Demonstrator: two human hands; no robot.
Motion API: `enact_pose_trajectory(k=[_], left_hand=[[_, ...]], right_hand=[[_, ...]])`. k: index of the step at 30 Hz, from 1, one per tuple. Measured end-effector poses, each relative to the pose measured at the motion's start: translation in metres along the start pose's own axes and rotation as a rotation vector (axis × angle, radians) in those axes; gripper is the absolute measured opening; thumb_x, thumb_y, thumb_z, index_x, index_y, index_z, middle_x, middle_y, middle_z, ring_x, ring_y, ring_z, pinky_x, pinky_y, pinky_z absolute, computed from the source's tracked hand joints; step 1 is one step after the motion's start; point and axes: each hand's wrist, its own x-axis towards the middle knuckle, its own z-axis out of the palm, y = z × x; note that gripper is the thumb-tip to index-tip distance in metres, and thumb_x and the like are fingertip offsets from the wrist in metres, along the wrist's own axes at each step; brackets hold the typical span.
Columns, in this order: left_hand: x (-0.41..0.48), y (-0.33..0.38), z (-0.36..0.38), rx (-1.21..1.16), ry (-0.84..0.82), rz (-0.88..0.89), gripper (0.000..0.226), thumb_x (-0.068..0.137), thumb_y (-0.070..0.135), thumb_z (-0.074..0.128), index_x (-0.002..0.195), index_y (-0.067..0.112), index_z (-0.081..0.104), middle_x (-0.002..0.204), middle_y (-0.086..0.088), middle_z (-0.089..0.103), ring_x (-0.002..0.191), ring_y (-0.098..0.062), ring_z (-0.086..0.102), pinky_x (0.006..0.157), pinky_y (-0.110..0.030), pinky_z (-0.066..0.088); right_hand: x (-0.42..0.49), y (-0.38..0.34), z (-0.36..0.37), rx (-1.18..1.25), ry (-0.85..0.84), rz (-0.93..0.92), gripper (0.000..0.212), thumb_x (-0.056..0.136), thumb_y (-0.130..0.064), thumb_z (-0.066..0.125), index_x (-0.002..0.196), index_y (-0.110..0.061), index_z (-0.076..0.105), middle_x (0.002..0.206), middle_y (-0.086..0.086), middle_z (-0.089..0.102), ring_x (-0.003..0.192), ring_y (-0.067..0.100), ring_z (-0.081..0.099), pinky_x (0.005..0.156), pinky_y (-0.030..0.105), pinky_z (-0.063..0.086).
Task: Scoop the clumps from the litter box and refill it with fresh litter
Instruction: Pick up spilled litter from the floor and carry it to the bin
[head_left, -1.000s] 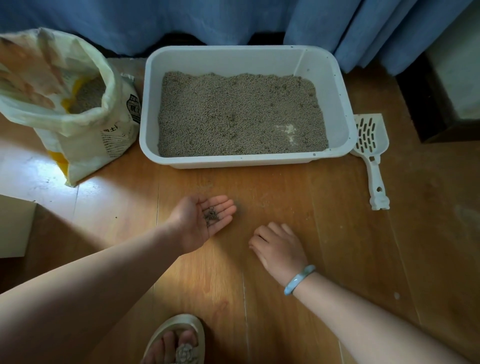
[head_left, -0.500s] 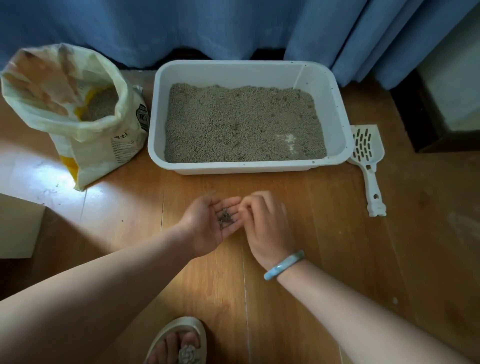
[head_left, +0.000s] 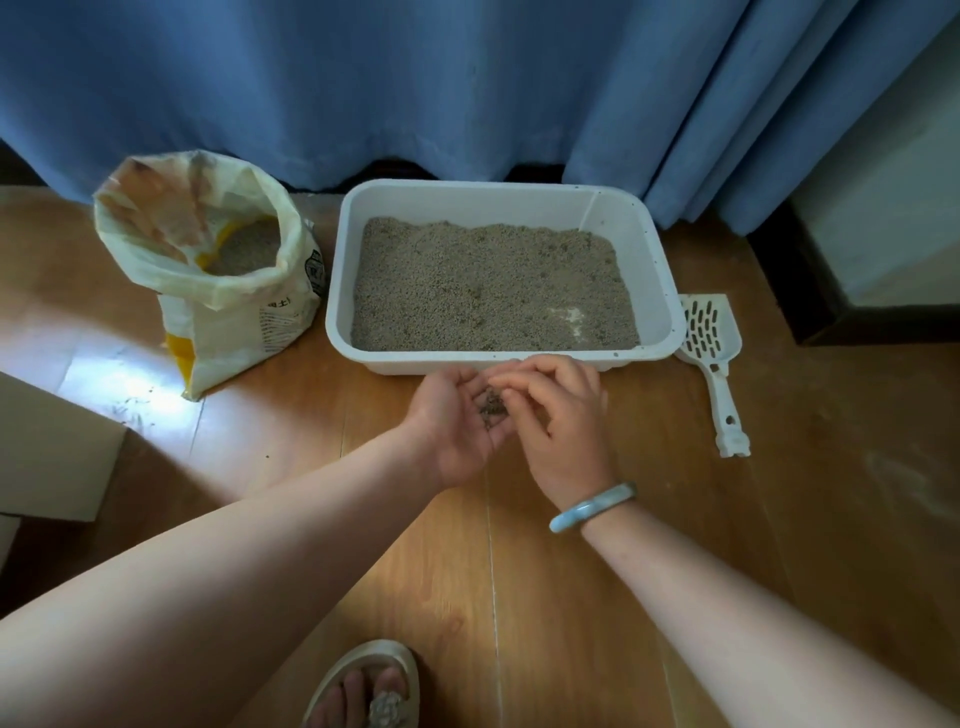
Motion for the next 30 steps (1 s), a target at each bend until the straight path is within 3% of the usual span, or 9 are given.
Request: enact_pose_trajectory(k=[3,6,11,14,16,22,30], left_hand=[[-0.006,0.004,0.013,-0.028,-0.004,0.026,0.043,0.098,0.023,0.027,0.099,0.003,0.064,0.078,-0.011,0.07,0.077,-0.022,0.065,0.072,-0.029,0.053],[-0.014,0.013,0.034,-0.064,-0.008,0.076,0.045,0.099,0.024,0.025,0.1,0.003,0.065,0.089,-0.013,0.07,0.082,-0.024,0.064,0.073,-0.031,0.053],[-0.033,0.046,0.099,-0.189,-0.074,0.226,0.046,0.1,0.026,0.026,0.107,0.0,0.064,0.101,-0.015,0.072,0.095,-0.025,0.069,0.087,-0.034,0.053],[-0.052,0.071,0.153,-0.213,-0.119,0.341,0.045,0.1,0.026,0.027,0.108,0.001,0.064,0.105,-0.014,0.071,0.101,-0.025,0.067,0.091,-0.033,0.051],[-0.066,0.09,0.19,-0.229,-0.153,0.41,0.045,0.099,0.026,0.027,0.107,0.002,0.064,0.106,-0.014,0.07,0.102,-0.023,0.065,0.092,-0.031,0.049],[-0.133,0.14,0.293,-0.301,-0.217,0.54,0.044,0.099,0.024,0.026,0.098,0.005,0.066,0.092,-0.009,0.073,0.101,-0.02,0.065,0.097,-0.031,0.045],[-0.281,0.2,0.435,-0.406,-0.194,0.503,0.043,0.098,0.024,0.029,0.097,0.003,0.065,0.087,-0.011,0.074,0.089,-0.021,0.07,0.08,-0.031,0.052]], right_hand=[[0.011,-0.008,-0.011,0.253,0.035,0.127,0.005,0.078,-0.02,0.066,0.08,-0.018,0.069,0.092,-0.013,0.055,0.089,0.012,0.055,0.082,0.023,0.042],[0.03,-0.021,-0.027,0.417,0.076,0.288,0.009,0.079,-0.011,0.07,0.075,-0.011,0.063,0.091,0.003,0.061,0.084,0.006,0.057,0.079,0.016,0.043],[0.087,-0.056,-0.062,0.95,0.263,0.739,0.024,0.092,-0.036,0.055,0.092,-0.014,0.065,0.089,-0.004,0.071,0.089,0.004,0.066,0.08,0.021,0.05],[0.133,-0.083,-0.086,1.439,0.356,0.863,0.031,0.097,-0.035,0.044,0.091,-0.013,0.065,0.085,-0.001,0.073,0.085,0.009,0.068,0.077,0.026,0.051],[0.162,-0.102,-0.109,1.609,0.39,0.883,0.032,0.099,-0.033,0.04,0.091,-0.011,0.063,0.091,0.002,0.069,0.085,0.01,0.064,0.075,0.025,0.05],[0.237,-0.155,-0.198,1.793,0.442,0.855,0.032,0.1,-0.029,0.039,0.089,-0.007,0.059,0.093,0.008,0.063,0.088,0.016,0.06,0.095,0.033,0.044],[0.31,-0.275,-0.36,1.768,0.492,0.897,0.028,0.099,-0.024,0.042,0.091,-0.005,0.061,0.092,0.008,0.066,0.088,0.016,0.063,0.086,0.029,0.05]])
